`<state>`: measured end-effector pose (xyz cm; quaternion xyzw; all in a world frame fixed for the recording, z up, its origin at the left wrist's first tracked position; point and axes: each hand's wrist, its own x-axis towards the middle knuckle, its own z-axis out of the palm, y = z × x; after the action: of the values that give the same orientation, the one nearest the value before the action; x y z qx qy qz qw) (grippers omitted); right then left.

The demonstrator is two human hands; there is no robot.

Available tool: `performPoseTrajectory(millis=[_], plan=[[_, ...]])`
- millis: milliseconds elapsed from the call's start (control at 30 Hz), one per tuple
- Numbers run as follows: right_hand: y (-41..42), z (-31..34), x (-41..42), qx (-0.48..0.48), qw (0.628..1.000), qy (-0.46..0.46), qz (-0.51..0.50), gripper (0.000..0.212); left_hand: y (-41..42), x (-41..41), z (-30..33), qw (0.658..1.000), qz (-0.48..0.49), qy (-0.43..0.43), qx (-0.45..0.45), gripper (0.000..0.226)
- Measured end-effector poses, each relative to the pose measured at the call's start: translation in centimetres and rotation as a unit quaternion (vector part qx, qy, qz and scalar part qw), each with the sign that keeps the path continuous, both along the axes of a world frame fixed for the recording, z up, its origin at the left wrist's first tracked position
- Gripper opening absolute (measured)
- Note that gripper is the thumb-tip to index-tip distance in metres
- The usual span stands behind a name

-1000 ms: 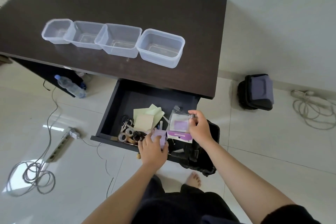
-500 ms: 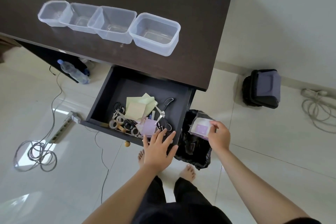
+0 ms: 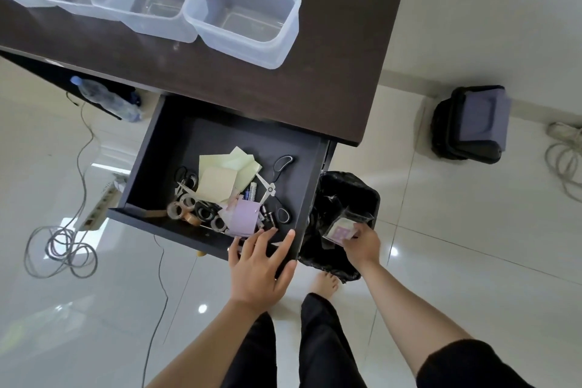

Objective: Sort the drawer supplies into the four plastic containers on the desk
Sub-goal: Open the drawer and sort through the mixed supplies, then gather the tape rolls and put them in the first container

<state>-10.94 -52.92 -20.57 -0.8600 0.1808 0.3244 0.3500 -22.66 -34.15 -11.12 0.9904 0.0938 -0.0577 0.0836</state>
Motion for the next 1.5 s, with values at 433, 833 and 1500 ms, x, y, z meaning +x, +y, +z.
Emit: performPoseTrajectory(millis=[433, 833, 1500], plan=[[0.2, -0.7, 0.8, 0.013, 0.998, 0.048, 0.047, 0.039, 0.1, 0.2, 0.2, 1.0, -0.016, -0.012, 0.0, 0.046], [6.7, 9.9, -1.0, 0.14, 0.968, -0.197, -0.064, 0.014, 1.4, 0.2, 2.5, 0.994, -0.038, 0.083, -0.065, 0.046], [29.4, 9.2, -2.8, 0.084, 0.954, 0.055, 0.284, 0.019, 27.5, 7.0, 1.2, 0.931, -0.038, 0.319, -0.175, 0.039]])
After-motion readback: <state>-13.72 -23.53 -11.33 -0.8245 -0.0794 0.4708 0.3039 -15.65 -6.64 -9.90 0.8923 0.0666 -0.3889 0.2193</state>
